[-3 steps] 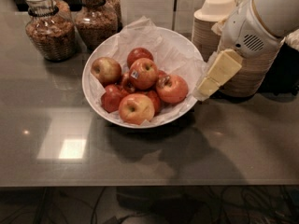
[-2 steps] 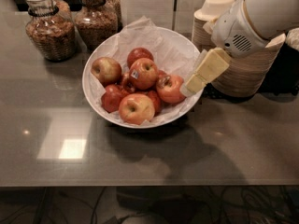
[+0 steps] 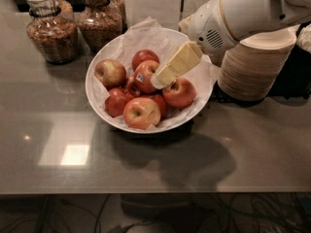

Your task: Pick apple from white bowl

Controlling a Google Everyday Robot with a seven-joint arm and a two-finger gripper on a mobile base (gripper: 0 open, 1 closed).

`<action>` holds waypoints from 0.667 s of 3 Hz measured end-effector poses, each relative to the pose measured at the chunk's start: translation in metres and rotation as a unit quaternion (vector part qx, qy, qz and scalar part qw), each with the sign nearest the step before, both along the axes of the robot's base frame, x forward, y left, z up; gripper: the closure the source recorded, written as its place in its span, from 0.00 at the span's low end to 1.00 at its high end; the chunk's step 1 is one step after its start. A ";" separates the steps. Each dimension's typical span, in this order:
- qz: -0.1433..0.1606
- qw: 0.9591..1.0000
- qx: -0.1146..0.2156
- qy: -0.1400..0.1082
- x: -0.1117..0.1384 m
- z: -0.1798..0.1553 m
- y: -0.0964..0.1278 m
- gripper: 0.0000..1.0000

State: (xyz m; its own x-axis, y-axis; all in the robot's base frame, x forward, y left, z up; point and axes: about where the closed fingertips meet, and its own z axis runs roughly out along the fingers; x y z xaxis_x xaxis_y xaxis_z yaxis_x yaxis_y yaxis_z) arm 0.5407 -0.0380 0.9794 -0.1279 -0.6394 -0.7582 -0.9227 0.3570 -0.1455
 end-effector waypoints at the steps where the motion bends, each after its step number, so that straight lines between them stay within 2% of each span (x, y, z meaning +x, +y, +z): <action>1: 0.011 0.999 0.025 0.024 0.000 -0.003 0.021 0.00; 2: 0.006 0.999 0.024 0.045 0.000 -0.012 0.034 0.00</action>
Offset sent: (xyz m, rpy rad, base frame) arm 0.0033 0.0446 -0.0264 0.0470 0.1477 -0.0121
